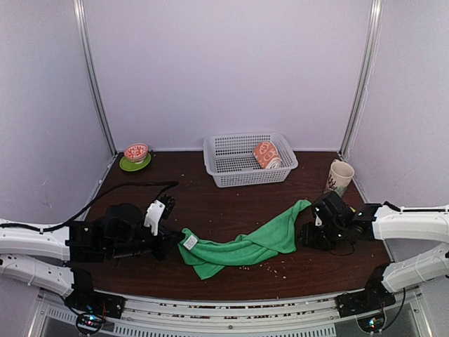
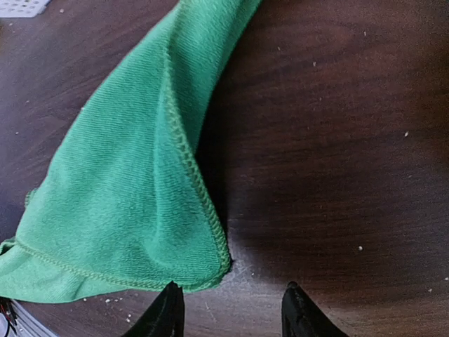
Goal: Roll the towels
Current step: Pick up the towel from the center of the board.
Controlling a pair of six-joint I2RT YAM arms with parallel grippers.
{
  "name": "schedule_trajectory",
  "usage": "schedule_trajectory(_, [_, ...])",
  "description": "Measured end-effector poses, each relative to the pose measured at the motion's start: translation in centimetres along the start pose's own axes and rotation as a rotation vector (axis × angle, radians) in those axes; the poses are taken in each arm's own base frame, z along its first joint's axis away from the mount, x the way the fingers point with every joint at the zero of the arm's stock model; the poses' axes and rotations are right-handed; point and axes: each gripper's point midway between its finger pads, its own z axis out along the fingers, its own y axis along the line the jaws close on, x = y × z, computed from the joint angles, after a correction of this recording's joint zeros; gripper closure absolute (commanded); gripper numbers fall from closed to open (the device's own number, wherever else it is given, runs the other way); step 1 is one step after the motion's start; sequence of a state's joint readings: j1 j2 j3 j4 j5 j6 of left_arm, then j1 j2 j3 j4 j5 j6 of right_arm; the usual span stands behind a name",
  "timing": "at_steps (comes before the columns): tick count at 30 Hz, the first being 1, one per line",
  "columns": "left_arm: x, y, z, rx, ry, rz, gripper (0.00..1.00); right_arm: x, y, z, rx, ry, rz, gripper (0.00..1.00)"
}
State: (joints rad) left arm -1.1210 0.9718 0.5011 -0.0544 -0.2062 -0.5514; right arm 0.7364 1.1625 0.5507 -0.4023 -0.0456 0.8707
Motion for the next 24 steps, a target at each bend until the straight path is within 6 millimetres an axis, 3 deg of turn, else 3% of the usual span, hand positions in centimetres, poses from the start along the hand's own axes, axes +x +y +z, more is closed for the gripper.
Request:
schedule_trajectory(6, [-0.1,0.1,0.0,-0.010,-0.003,0.004,1.00,0.5,0.1,2.9,0.007,0.024,0.079,0.51])
schedule_trajectory(8, [-0.1,0.2,0.0,-0.013,-0.004,0.004,1.00,0.4,0.4,3.5,0.001,0.022,0.101,0.56])
schedule_trajectory(14, [-0.5,0.2,-0.3,-0.014,-0.020,0.000,1.00,0.1,0.9,4.2,-0.021,0.007,0.158,0.68])
schedule_trajectory(20, [-1.0,0.2,-0.7,-0.011,-0.040,-0.003,1.00,1.0,1.7,4.2,-0.038,0.014,0.175,0.60])
schedule_trajectory(24, [-1.0,0.2,-0.8,-0.012,-0.039,0.001,1.00,2.2,2.7,4.0,-0.055,0.033,0.162,0.61])
